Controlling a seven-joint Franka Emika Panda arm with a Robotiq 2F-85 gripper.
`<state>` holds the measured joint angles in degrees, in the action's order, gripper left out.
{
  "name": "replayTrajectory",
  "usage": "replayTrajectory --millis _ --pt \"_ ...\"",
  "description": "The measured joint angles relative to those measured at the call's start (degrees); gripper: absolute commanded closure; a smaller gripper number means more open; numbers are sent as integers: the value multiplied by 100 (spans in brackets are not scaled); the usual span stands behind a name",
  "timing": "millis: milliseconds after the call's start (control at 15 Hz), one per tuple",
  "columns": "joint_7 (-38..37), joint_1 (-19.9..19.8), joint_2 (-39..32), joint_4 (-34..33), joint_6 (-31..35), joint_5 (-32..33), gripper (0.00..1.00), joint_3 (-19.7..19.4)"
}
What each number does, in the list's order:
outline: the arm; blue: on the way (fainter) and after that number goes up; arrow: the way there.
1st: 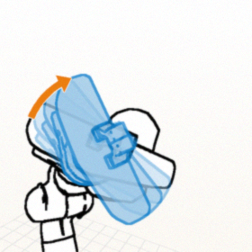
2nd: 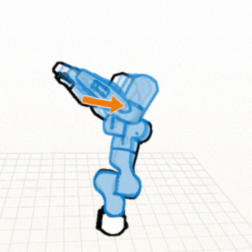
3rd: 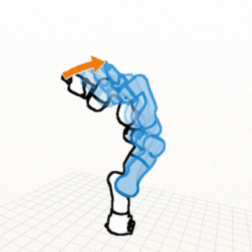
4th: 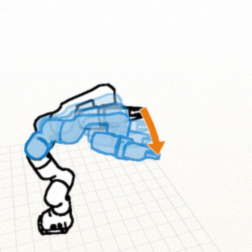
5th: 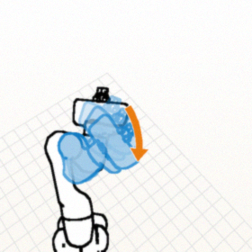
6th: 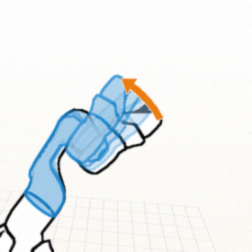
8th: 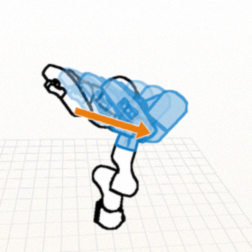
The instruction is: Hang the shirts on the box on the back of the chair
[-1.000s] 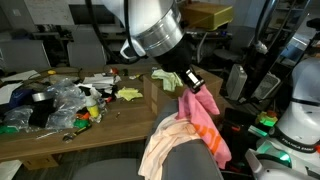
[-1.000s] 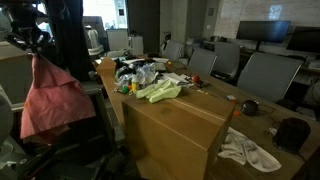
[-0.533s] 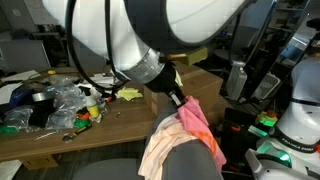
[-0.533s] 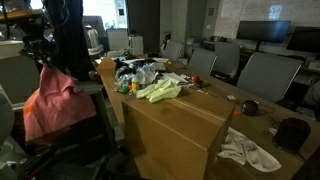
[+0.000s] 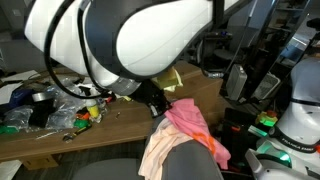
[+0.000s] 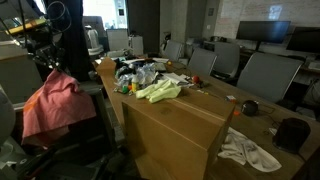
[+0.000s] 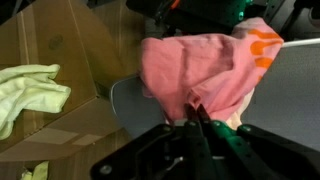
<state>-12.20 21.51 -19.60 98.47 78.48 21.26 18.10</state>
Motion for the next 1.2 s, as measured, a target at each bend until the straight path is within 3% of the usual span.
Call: replayTrajectory --millis 67,133,267,800,1200 --pt "-76 18 -75 -95 58 -2 99 -29" --pt "-128 31 -142 -191 98 -11 71 -54" --pt "-213 47 -246 -342 171 -14 64 -102" --pt "-346 71 -321 -609 309 -29 4 -240" --pt "-454 -24 -110 -699 646 -70 0 -483"
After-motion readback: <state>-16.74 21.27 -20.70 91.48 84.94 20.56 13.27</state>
